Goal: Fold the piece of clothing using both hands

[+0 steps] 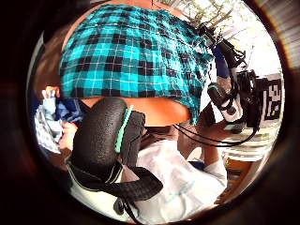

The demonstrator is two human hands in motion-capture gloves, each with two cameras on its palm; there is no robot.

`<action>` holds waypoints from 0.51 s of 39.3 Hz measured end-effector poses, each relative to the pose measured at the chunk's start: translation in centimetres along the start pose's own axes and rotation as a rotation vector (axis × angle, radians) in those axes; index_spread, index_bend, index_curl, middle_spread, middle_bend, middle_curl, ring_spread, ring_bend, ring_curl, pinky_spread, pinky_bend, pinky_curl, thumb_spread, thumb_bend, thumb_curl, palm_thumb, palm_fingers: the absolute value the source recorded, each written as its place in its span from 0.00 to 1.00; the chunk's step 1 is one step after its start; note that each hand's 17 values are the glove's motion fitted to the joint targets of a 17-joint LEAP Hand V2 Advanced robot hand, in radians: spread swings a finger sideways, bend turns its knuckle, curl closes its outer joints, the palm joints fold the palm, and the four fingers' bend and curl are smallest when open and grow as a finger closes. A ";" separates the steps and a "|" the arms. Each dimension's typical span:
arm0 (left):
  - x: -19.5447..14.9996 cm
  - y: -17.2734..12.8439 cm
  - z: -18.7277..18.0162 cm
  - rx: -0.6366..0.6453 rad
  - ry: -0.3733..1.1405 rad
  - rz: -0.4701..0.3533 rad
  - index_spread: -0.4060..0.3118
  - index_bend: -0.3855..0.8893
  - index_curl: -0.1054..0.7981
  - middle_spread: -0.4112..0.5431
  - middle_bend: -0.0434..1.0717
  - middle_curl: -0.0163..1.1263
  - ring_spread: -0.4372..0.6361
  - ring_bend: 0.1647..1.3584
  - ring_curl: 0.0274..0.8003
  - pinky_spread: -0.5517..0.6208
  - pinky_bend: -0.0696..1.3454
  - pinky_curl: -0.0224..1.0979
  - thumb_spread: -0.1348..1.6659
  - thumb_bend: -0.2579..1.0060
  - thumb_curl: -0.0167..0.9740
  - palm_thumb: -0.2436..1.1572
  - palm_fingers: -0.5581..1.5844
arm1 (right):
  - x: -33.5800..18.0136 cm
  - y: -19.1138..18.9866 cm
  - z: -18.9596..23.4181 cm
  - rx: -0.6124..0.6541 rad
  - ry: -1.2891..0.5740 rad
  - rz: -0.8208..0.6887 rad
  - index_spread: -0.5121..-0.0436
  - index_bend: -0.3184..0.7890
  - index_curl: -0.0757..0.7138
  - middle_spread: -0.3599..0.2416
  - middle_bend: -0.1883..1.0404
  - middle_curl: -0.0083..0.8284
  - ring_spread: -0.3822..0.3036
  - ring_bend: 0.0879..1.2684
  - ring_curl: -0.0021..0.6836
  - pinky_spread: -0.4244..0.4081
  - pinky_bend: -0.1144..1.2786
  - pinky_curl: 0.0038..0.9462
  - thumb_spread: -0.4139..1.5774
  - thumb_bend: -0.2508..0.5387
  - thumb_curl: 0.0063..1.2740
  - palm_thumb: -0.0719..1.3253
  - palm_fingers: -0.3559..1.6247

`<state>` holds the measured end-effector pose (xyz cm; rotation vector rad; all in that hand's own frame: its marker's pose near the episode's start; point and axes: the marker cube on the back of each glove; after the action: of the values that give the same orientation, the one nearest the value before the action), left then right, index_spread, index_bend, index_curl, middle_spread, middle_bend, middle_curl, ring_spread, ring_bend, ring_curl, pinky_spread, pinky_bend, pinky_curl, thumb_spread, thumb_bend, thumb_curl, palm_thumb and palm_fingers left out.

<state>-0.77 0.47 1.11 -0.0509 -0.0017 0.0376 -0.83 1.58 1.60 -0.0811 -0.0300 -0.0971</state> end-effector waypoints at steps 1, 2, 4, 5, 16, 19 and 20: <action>-0.1 0.1 0.4 -0.010 0.001 0.002 0.43 0.39 0.27 0.38 0.27 0.26 0.48 0.33 0.30 0.61 0.42 0.24 0.68 0.22 0.19 0.30 0.47 | 0.1 0.2 0.4 -0.009 -0.010 -0.004 0.33 0.42 0.35 0.61 0.31 0.26 0.76 0.15 0.24 0.84 0.41 0.25 0.80 0.47 0.13 0.25 0.30; -0.2 0.1 0.9 -0.023 0.001 0.002 0.43 0.39 0.28 0.38 0.27 0.27 0.48 0.33 0.30 0.62 0.42 0.24 0.69 0.22 0.19 0.30 0.47 | 0.2 0.4 0.8 -0.018 -0.016 -0.005 0.33 0.41 0.35 0.61 0.31 0.26 0.76 0.15 0.24 0.84 0.41 0.26 0.81 0.46 0.13 0.25 0.30; -0.4 0.2 2.0 -0.053 0.000 0.000 0.43 0.39 0.28 0.38 0.27 0.27 0.48 0.33 0.31 0.62 0.42 0.25 0.70 0.21 0.20 0.30 0.47 | 0.5 0.8 1.7 -0.035 -0.018 -0.004 0.34 0.41 0.35 0.61 0.31 0.27 0.76 0.16 0.25 0.84 0.42 0.27 0.81 0.44 0.14 0.25 0.30; -0.5 0.2 2.7 -0.073 -0.001 -0.002 0.43 0.39 0.29 0.38 0.27 0.28 0.48 0.33 0.31 0.62 0.42 0.25 0.70 0.21 0.21 0.30 0.47 | 0.7 1.0 2.3 -0.046 -0.014 0.001 0.34 0.40 0.35 0.62 0.31 0.28 0.76 0.16 0.26 0.84 0.43 0.27 0.81 0.44 0.14 0.25 0.30; -1.8 -0.5 11.4 -0.268 -0.017 -0.009 0.44 0.39 0.32 0.43 0.22 0.30 0.51 0.35 0.34 0.64 0.44 0.28 0.70 0.20 0.26 0.33 0.42 | 3.8 2.2 9.5 -0.258 -0.033 0.063 0.41 0.40 0.37 0.66 0.31 0.33 0.78 0.18 0.31 0.82 0.45 0.32 0.79 0.40 0.19 0.32 0.28; -2.2 -1.1 12.7 -0.239 0.026 -0.011 0.45 0.40 0.33 0.43 0.21 0.31 0.52 0.35 0.34 0.64 0.45 0.29 0.70 0.19 0.27 0.33 0.41 | 4.4 2.2 10.2 -0.273 -0.052 0.075 0.44 0.41 0.37 0.66 0.31 0.34 0.78 0.19 0.32 0.81 0.45 0.32 0.78 0.39 0.21 0.34 0.28; -2.3 -1.3 12.9 -0.207 0.039 -0.017 0.45 0.41 0.34 0.44 0.20 0.30 0.52 0.34 0.34 0.64 0.45 0.29 0.71 0.19 0.26 0.32 0.41 | 4.5 2.2 10.3 -0.266 -0.057 0.080 0.45 0.41 0.38 0.66 0.31 0.34 0.78 0.19 0.32 0.81 0.45 0.32 0.78 0.38 0.21 0.34 0.28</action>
<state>-3.01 -0.23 14.04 -0.2588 0.0331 0.0189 3.61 4.15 11.81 -0.3503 -0.0703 -0.0183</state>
